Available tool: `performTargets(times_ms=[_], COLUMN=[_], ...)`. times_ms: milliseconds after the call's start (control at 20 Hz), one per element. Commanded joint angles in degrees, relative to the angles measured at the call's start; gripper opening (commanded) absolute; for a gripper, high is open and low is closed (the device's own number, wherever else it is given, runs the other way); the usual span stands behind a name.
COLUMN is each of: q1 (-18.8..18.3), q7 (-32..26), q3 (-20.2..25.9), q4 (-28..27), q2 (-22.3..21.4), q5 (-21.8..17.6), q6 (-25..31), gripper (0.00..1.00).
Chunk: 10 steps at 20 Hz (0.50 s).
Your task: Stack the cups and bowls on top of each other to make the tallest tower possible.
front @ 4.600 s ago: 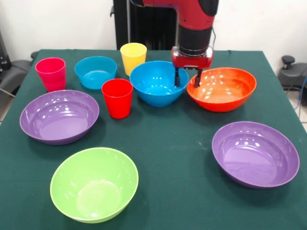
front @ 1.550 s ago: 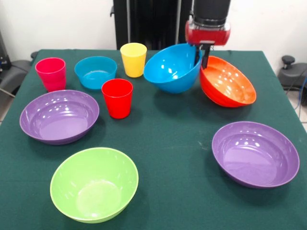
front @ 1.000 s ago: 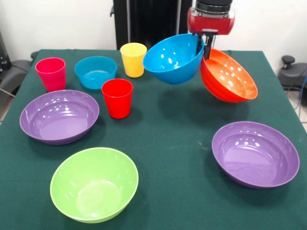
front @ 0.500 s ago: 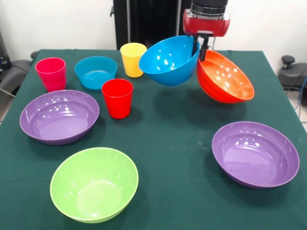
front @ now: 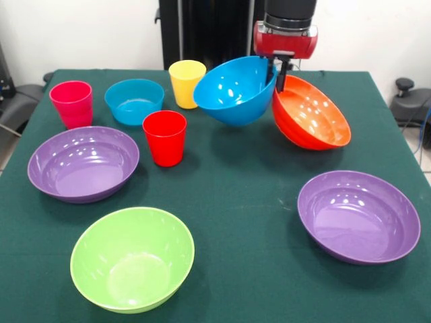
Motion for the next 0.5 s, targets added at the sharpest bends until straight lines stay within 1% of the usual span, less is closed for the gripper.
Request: performTargets(times_ms=[50, 150, 200, 400, 500], q1=[-1.3, -1.9, -1.7, -1.4, -1.3], q7=[10.5, 10.0, 10.1, 9.6, 9.7], q3=[4.8, 5.5, 5.3, 4.9, 4.5], q4=[2.0, 2.1, 2.2, 1.7, 1.6], q2=[3.0, 3.4, 3.5, 4.0, 5.0], q5=[-0.5, -0.7, -0.8, -0.7, -1.3], q6=[-5.0, -4.6, -5.1, -4.3, -6.3], gripper=[0.00, 0.00, 1.00, 1.00, 1.00])
